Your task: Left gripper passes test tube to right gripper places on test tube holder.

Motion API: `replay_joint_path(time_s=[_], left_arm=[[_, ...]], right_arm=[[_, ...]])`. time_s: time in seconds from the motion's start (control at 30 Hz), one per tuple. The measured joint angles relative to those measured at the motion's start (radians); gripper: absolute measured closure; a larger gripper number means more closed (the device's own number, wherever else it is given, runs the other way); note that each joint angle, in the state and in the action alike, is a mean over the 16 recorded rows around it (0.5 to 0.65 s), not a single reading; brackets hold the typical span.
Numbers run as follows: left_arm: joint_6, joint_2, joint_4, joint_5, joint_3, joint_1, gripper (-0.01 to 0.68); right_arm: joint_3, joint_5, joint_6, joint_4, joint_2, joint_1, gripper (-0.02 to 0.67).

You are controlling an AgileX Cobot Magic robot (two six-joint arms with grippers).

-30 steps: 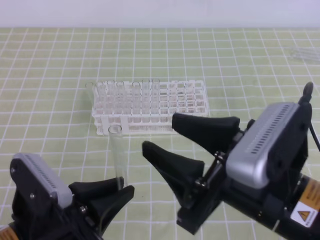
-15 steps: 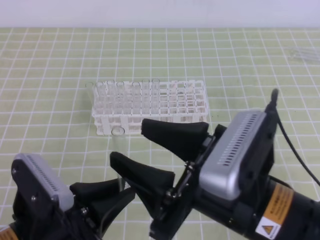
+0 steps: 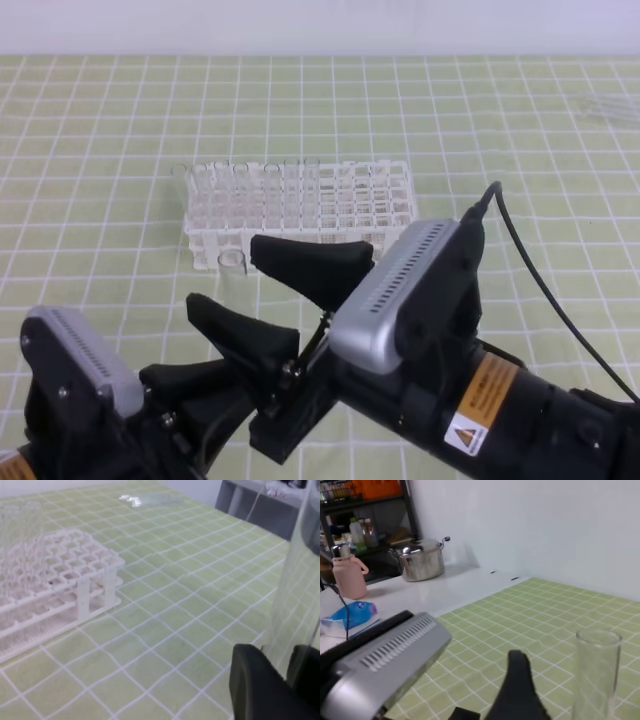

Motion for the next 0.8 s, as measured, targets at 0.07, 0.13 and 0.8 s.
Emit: replay_joint_path(time_s=[0.07, 0.13, 0.8], left_arm=[[0.000, 0.000, 0.005, -0.007, 0.000, 0.000, 0.613], [-0.001, 0.000, 0.010, -0.012, 0.000, 0.000, 0.613], [-0.005, 0.000, 0.070, -0.014, 0.000, 0.000, 0.601]], right_arm=[[-0.005, -0.007, -0.001, 0.005, 0.010, 0.000, 0.177], [-0.009, -0.013, -0.002, 0.010, 0.019, 0.000, 0.177], [-0.026, -0.037, -0.003, 0.026, 0.059, 0.000, 0.219]])
